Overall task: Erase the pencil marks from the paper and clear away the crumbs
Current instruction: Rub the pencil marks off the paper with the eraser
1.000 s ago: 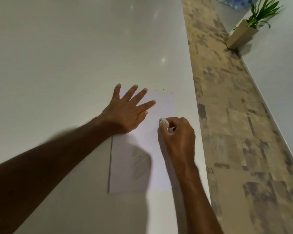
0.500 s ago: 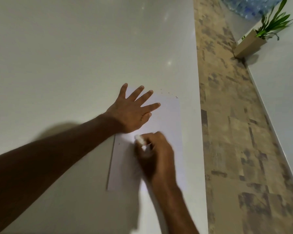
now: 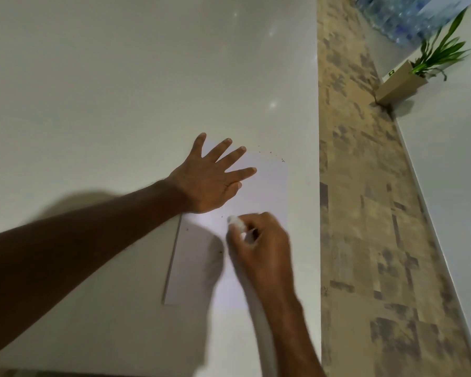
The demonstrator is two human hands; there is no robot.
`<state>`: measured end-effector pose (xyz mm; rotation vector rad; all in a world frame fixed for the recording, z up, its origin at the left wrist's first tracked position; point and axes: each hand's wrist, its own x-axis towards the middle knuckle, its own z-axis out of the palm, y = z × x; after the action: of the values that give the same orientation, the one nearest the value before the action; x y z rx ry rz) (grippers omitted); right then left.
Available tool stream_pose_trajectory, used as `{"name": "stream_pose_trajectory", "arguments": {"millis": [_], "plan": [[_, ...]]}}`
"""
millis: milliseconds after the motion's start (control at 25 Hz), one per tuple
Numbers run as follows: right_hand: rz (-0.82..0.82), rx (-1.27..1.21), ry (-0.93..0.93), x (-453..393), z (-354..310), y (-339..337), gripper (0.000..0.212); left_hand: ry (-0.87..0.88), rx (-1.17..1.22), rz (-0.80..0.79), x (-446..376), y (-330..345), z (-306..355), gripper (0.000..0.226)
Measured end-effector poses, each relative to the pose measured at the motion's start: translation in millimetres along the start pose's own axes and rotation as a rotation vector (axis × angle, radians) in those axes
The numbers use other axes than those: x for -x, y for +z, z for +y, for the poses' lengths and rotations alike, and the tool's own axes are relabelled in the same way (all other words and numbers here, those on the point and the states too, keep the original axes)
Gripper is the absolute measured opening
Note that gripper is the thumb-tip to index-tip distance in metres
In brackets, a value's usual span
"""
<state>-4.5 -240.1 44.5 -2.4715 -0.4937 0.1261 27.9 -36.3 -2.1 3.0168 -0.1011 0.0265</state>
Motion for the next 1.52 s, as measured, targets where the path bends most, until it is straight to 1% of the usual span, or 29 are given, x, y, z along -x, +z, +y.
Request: {"name": "stream_pose_trajectory", "arguments": {"millis": [80, 120, 160, 200, 280, 320, 360, 440, 480, 520, 560, 640, 680, 720, 840, 880, 960, 1000, 1040, 1080, 1120, 1200, 1240, 1280, 1320, 1400, 1440, 1480, 1520], "plan": [[0.194, 0.018, 0.172, -37.6, 19.6, -22.3, 0.024, 0.005, 0.014, 0.006, -0.1, -0.5, 0.0, 0.054], [0.238, 0.035, 0.203, -42.9, 20.1, -25.9, 0.025, 0.004, 0.021, 0.011, -0.2, -1.0, 0.1, 0.054], [0.219, 0.045, 0.197, -38.5, 14.3, -23.5, 0.023, 0.003, 0.017, 0.013, -0.3, -0.7, -0.1, 0.054], [0.152, 0.046, 0.148, -23.8, 3.7, -12.9, 0.019, 0.003, 0.006, 0.012, -0.2, -1.0, 0.1, 0.054], [-0.024, 0.032, -0.045, 15.9, -14.3, 11.0, 0.01, 0.003, -0.005, 0.002, 0.2, -1.4, 0.1, 0.055], [-0.045, 0.026, -0.093, 18.3, -12.0, 10.9, 0.009, 0.004, -0.006, -0.001, 0.2, -1.2, 0.5, 0.055], [-0.018, 0.011, -0.055, 4.8, -3.9, 5.2, 0.012, 0.005, -0.009, 0.003, -0.2, -1.1, 0.9, 0.054], [0.168, 0.016, 0.126, -33.9, 17.0, -13.9, 0.021, 0.008, 0.002, 0.01, -0.2, -1.2, 0.4, 0.055], [0.23, 0.023, 0.172, -41.9, 18.5, -19.2, 0.022, 0.009, 0.011, 0.011, -0.2, -0.4, -0.2, 0.055], [0.233, 0.026, 0.175, -39.9, 14.8, -19.0, 0.02, 0.009, 0.009, 0.02, -0.5, 0.3, -0.6, 0.055], [0.179, 0.034, 0.126, -27.6, 5.3, -10.9, 0.017, 0.01, -0.004, 0.033, 0.1, 1.3, -0.8, 0.055], [-0.031, 0.043, -0.042, 11.8, -14.2, 12.3, 0.01, 0.015, -0.009, 0.031, 0.9, 1.3, -0.8, 0.054], [-0.068, 0.027, -0.093, 15.3, -14.5, 12.7, 0.009, 0.015, -0.002, 0.018, 0.6, 0.8, -1.1, 0.055], [-0.048, 0.015, -0.058, 4.9, -7.6, 8.3, 0.012, 0.014, 0.002, 0.008, 0.7, 1.0, -0.6, 0.055], [0.227, 0.037, 0.148, -43.2, 15.2, -18.1, 0.022, 0.016, 0.017, 0.01, -0.4, -0.4, 0.1, 0.054], [0.246, 0.049, 0.154, -43.4, 13.3, -17.3, 0.021, 0.012, 0.02, 0.013, -0.6, -0.4, 0.0, 0.054], [0.133, 0.093, 0.043, -13.3, -8.8, 10.6, 0.013, 0.007, -0.002, 0.012, 0.4, 0.2, -0.5, 0.055], [0.051, 0.106, -0.073, 8.3, -18.2, 25.5, 0.012, 0.011, -0.008, 0.007, 0.7, 0.4, -0.5, 0.055], [0.01, 0.089, -0.169, 18.7, -20.0, 32.5, 0.014, 0.016, -0.01, 0.006, 0.6, 0.9, -0.3, 0.056], [-0.002, 0.054, -0.178, 12.0, -17.9, 28.5, 0.016, 0.017, -0.013, 0.008, 0.1, 0.5, 0.1, 0.057], [0.027, 0.002, -0.099, -5.8, -7.3, 20.2, 0.017, 0.017, -0.015, 0.007, 0.3, 0.8, 0.3, 0.058], [0.187, -0.016, 0.089, -38.4, 6.1, -3.6, 0.02, 0.014, 0.01, 0.004, -0.7, 0.5, -0.7, 0.058], [0.24, 0.007, 0.115, -41.6, 7.2, -9.1, 0.021, 0.012, 0.024, 0.002, -0.5, 0.5, -1.1, 0.057], [0.228, 0.03, 0.105, -34.8, 1.4, -8.4, 0.02, 0.012, 0.025, 0.004, -0.4, 0.2, -1.4, 0.056], [0.162, 0.052, 0.051, -19.0, -8.5, 0.9, 0.017, 0.01, 0.016, 0.007, 0.0, 0.5, -1.5, 0.056], [-0.034, 0.081, -0.117, 21.2, -18.6, 18.7, 0.01, 0.01, 0.003, 0.011, 0.7, 1.1, -0.8, 0.055], [-0.076, 0.066, -0.141, 23.2, -15.3, 15.5, 0.007, 0.01, 0.001, 0.01, 0.6, 1.6, -0.6, 0.055], [-0.063, 0.036, -0.088, 10.2, -6.4, 7.1, 0.007, 0.011, -0.001, 0.008, 0.2, 1.3, -0.5, 0.056], [0.028, 0.011, 0.007, -8.6, 7.5, -2.7, 0.01, 0.013, 0.003, 0.004, 0.3, 1.3, -0.1, 0.056]]}}
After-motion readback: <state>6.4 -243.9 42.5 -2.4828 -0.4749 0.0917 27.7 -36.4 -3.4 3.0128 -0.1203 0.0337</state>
